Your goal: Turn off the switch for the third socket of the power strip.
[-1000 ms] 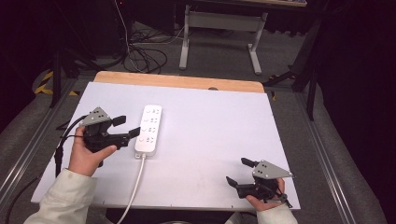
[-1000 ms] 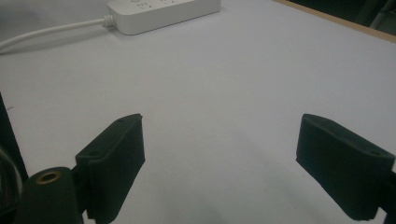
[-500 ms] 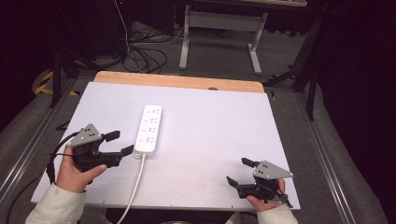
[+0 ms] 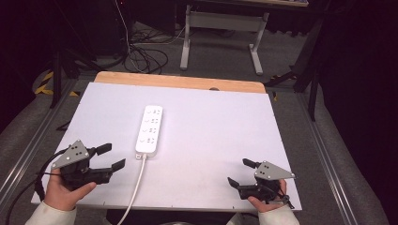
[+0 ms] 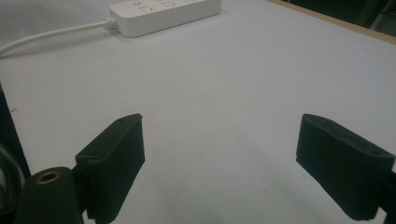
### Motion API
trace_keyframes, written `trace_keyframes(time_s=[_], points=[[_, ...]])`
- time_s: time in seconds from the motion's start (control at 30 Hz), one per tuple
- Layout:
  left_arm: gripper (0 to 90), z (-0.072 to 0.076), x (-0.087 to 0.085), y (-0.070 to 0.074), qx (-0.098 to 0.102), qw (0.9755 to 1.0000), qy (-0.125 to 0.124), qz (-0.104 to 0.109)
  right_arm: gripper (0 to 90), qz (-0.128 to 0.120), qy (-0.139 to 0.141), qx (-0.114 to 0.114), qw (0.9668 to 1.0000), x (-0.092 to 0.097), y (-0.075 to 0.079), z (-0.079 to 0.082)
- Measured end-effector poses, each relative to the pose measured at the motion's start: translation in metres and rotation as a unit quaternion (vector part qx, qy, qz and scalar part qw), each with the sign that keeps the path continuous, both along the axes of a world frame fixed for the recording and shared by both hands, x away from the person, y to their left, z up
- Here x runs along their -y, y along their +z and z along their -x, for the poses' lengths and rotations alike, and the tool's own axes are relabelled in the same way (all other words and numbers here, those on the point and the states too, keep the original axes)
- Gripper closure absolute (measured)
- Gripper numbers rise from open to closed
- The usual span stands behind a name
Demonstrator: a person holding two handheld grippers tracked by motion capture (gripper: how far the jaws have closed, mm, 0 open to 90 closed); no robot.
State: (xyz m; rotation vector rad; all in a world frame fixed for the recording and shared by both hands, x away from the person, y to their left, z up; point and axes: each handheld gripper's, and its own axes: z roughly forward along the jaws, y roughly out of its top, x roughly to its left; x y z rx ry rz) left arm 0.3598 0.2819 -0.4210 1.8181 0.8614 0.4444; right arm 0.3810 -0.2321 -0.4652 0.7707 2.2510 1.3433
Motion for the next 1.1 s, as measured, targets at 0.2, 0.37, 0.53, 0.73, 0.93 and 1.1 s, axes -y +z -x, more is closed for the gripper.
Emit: trace_keyframes(time_s=[0.2, 0.37, 0.53, 0.73, 0.93, 1.1], points=[[24.6, 0.009, -0.005, -0.011, -0.003, 1.0000, 0.000, -0.007, 15.7, 0.001, 0.000, -0.001, 1.0000, 0.000, 0.000, 0.000], [24.5, 0.014, -0.009, -0.021, -0.006, 0.9999, -0.009, -0.001, 15.7, 0.000, 0.000, -0.001, 1.0000, 0.000, 0.000, 0.000], [24.8, 0.018, -0.013, -0.035, -0.007, 0.9999, -0.013, 0.004, 15.7, 0.001, 0.001, -0.001, 1.0000, 0.000, 0.000, 0.000], [25.6, 0.021, -0.017, -0.046, -0.005, 0.9999, -0.011, 0.001, 15.7, 0.003, 0.003, -0.001, 1.0000, -0.001, 0.000, 0.000], [26.1, 0.022, -0.020, -0.059, -0.019, 0.9998, -0.010, -0.002, 15.7, 0.003, 0.003, -0.002, 1.0000, -0.001, 0.000, 0.000], [26.5, 0.023, -0.022, -0.063, -0.027, 0.9996, 0.001, 0.001, 15.7, 0.004, 0.003, -0.002, 1.0000, -0.001, -0.001, 0.000]])
